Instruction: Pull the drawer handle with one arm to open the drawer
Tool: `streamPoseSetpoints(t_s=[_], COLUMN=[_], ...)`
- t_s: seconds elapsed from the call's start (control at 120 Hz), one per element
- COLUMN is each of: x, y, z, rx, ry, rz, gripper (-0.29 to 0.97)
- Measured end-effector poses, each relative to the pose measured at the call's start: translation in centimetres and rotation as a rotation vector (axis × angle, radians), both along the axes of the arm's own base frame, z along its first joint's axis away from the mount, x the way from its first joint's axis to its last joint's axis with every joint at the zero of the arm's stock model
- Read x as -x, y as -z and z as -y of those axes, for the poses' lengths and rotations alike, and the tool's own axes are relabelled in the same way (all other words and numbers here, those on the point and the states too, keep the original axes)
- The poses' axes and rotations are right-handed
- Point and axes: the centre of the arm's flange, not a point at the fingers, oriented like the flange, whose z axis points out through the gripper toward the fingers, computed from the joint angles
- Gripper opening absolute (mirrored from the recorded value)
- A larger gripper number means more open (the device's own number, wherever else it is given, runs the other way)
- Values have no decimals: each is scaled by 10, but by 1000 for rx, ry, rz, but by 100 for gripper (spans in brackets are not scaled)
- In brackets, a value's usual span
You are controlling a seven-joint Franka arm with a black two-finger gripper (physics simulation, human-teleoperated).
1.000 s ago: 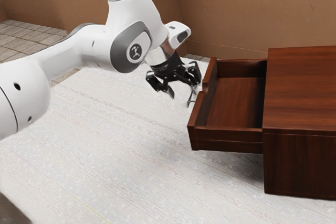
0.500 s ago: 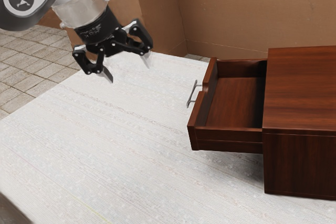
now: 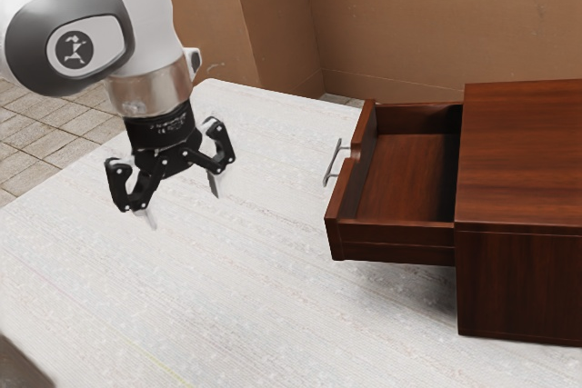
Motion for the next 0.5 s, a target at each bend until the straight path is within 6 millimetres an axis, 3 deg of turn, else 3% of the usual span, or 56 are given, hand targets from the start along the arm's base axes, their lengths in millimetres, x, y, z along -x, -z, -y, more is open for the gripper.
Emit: streamPoseSetpoints(t_s=[0.5], x=[11], y=[-1], z=[3], rx=[-9], ry=[-250], rz=[22], gripper=[68])
